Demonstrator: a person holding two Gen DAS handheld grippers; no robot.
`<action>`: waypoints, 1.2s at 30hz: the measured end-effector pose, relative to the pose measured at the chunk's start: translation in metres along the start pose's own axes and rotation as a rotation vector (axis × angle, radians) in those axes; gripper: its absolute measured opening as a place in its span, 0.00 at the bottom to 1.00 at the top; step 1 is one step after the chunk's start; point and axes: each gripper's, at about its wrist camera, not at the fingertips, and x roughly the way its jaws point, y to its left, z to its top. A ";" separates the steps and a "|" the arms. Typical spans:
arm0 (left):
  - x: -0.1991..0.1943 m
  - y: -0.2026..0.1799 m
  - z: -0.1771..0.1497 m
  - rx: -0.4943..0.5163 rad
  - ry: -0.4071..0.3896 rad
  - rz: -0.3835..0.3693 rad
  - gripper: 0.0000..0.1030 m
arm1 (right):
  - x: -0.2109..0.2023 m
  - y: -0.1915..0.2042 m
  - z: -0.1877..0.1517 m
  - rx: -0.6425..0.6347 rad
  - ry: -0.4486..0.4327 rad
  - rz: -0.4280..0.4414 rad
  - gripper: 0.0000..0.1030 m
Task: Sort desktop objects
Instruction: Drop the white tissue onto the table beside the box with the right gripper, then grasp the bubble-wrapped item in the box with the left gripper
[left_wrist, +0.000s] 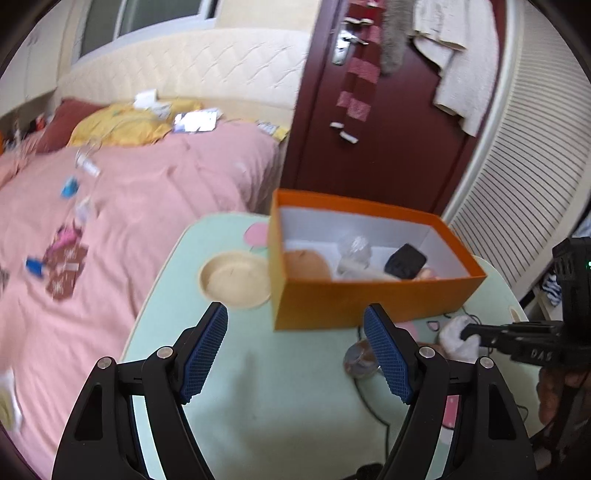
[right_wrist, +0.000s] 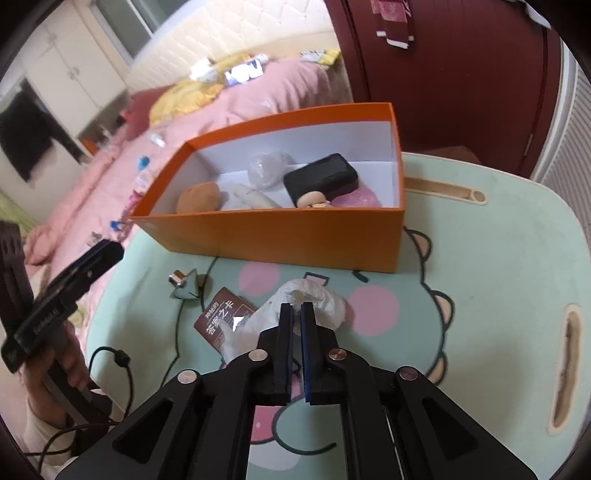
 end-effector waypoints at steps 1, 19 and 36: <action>0.000 -0.003 0.005 0.010 -0.002 -0.010 0.74 | -0.002 0.001 -0.002 -0.007 -0.020 0.000 0.13; 0.140 -0.101 0.087 0.312 0.372 -0.019 0.45 | -0.035 -0.011 -0.025 0.056 -0.201 0.156 0.41; 0.118 -0.083 0.096 0.199 0.312 -0.109 0.32 | -0.043 -0.020 -0.024 0.111 -0.206 0.227 0.43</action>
